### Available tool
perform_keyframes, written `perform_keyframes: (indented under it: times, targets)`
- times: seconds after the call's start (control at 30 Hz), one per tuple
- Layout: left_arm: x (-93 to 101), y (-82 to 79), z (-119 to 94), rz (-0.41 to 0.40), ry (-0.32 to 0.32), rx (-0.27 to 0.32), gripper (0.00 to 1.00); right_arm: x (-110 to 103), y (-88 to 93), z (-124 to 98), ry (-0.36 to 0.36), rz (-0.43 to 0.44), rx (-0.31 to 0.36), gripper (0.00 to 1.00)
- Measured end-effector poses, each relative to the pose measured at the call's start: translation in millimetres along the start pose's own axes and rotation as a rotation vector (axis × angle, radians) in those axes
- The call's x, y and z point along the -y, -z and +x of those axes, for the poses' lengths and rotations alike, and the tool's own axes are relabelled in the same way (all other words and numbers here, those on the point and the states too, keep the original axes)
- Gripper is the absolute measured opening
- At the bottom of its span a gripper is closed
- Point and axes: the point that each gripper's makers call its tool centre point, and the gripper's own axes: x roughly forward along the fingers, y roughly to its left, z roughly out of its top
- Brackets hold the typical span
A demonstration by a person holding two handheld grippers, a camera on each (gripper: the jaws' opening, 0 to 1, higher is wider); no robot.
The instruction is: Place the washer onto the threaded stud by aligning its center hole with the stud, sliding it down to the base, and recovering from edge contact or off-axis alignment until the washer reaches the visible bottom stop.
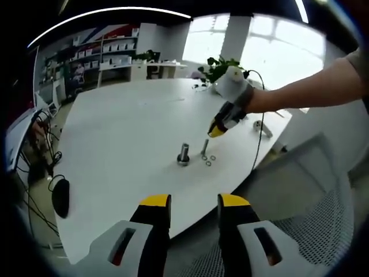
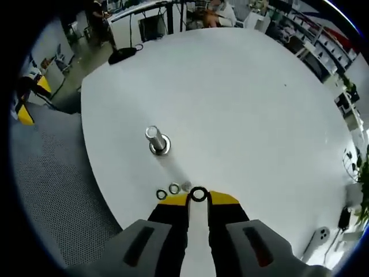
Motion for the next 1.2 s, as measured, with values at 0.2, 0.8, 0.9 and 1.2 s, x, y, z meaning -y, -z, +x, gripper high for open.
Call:
perform_keyframes:
  times: [0.2,0.8,0.9,1.2]
  targets:
    - [0.0,0.6,0.3,-0.002,0.001,-0.004,0.30,-5.8,0.1,7.9,-0.024,-0.029,-0.020,0.13]
    - [1.1,1.3,0.8,-0.008,0.010,-0.008,0.30,-15.2,-2.6,11.8,-0.057,-0.079,-0.031,0.13]
    - [0.9,1.2,0.7,-0.007,0.009,-0.008,0.30,-16.5,-0.5,13.5,-0.064,-0.085,-0.045,0.13]
    - [0.9,0.8,0.9,-0.012,0.009,-0.005,0.30,-16.8,5.3,25.9,-0.074,-0.113,-0.081,0.13]
